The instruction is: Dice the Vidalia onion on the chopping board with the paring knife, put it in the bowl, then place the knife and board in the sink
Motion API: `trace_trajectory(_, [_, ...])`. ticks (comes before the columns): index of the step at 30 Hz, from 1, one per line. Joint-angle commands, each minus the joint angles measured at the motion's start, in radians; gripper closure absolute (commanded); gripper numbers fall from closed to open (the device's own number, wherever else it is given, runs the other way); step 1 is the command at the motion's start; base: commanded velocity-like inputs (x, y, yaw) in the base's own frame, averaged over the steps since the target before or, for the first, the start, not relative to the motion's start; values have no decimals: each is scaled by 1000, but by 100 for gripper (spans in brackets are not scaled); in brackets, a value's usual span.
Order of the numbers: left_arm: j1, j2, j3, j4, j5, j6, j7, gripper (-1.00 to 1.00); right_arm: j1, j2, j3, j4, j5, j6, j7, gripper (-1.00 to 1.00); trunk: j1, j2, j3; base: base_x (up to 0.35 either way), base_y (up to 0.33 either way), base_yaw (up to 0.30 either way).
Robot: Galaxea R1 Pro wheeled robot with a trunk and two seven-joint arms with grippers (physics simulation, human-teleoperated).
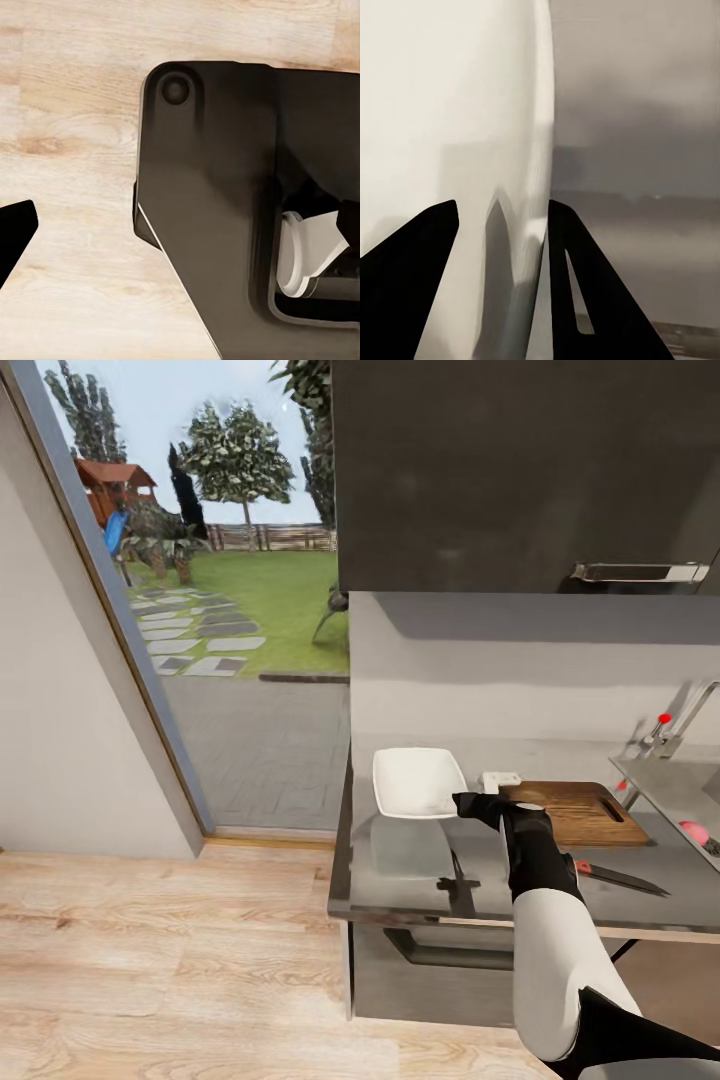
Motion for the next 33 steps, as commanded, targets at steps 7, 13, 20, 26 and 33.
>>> trace_trajectory(7, [0,-1,3,5,2,-1,-1,-100,-1,1,-5,-2,9,2,10,100,1,-2,-3,0,0,0])
trace_trajectory(13, [0,-1,2,7,2,-1,-1,-100,-1,1,-5,-2,9,2,10,100,1,-2,-5,0,0,0])
trace_trajectory(20, [0,-1,2,8,2,-1,-1,-100,-1,1,-5,-3,9,2,10,100,1,-2,-9,0,0,0])
trace_trajectory(26, [0,-1,2,8,2,-1,-1,-100,-1,1,-5,-3,9,2,10,100,1,-2,-12,0,0,0])
trace_trajectory(33, [0,-1,2,13,2,-1,-1,-100,-1,1,-6,-2,9,2,10,100,1,-2,-16,0,0,0])
